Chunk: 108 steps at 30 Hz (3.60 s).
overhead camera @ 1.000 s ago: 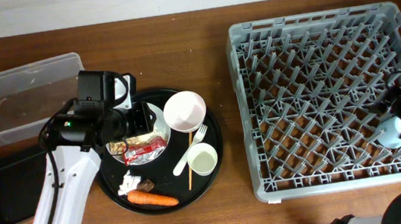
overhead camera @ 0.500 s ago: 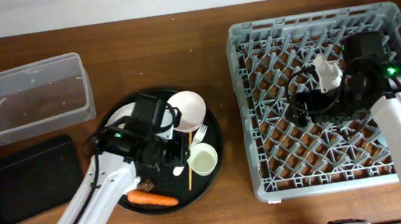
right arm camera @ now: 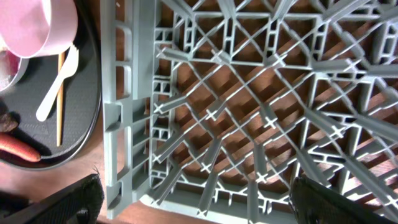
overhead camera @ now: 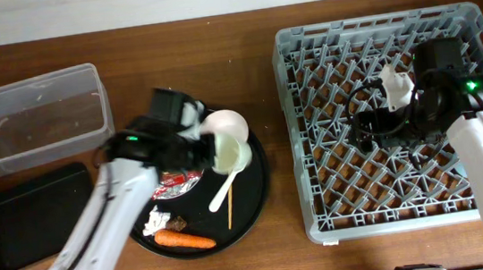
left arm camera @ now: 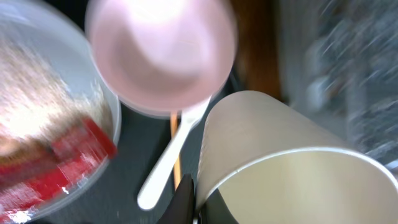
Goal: Sort waste into correct bins and load items into the dishwasher rack
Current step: 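Grasp the white paper cup on the tray with the left gripper, then pass the white paper cup from the left gripper to the right gripper, then set the white paper cup into the rack with the right gripper, then grasp the pink bowl on the tray with the right gripper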
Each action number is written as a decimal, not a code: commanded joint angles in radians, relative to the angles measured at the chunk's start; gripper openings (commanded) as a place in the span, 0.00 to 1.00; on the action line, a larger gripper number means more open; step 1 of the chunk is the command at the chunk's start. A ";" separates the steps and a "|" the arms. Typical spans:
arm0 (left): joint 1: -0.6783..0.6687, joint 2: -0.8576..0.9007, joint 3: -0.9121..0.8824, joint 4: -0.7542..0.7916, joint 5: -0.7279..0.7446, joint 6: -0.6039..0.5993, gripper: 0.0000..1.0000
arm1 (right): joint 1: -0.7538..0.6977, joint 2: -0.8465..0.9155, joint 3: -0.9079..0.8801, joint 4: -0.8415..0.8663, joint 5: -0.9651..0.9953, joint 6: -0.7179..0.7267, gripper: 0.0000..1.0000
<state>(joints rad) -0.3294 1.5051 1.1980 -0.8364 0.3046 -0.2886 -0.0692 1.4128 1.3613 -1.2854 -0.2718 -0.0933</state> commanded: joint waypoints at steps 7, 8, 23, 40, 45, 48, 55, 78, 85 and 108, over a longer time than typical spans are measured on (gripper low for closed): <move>0.114 -0.016 0.033 0.245 0.950 0.135 0.00 | 0.025 0.034 0.011 0.071 -0.804 -0.463 0.99; 0.110 -0.011 0.033 0.246 0.992 0.149 0.00 | 0.043 0.045 0.011 0.073 -0.849 -0.499 0.99; 0.075 0.016 0.033 0.260 0.990 0.148 0.00 | 0.261 0.053 0.011 0.193 -1.029 -0.501 0.75; 0.105 -0.037 0.033 -0.024 0.205 0.148 0.52 | 0.161 0.052 0.051 0.154 -0.362 -0.130 0.45; 0.130 -0.093 0.033 -0.149 -0.017 0.148 0.53 | -0.075 0.053 0.178 0.019 -0.002 0.039 0.43; 0.130 -0.096 0.033 -0.149 -0.017 0.148 0.53 | -0.272 0.066 0.181 0.010 0.219 0.130 0.39; 0.130 -0.096 0.033 -0.149 -0.016 0.148 0.54 | -0.471 0.180 0.180 -0.017 0.257 0.189 0.40; 0.130 -0.096 0.033 -0.145 -0.051 0.148 0.59 | 0.080 0.117 0.180 -0.023 -0.142 0.042 0.99; 0.235 -0.096 0.033 -0.256 -0.190 0.027 0.60 | 0.503 0.237 0.180 0.296 0.020 0.136 0.95; 0.317 -0.096 0.033 -0.283 -0.190 0.027 0.64 | 0.584 0.658 0.284 0.494 0.154 0.423 0.04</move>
<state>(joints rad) -0.0162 1.4246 1.2266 -1.1179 0.1223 -0.2516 0.5125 2.0697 1.5784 -0.7708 -0.1276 0.3321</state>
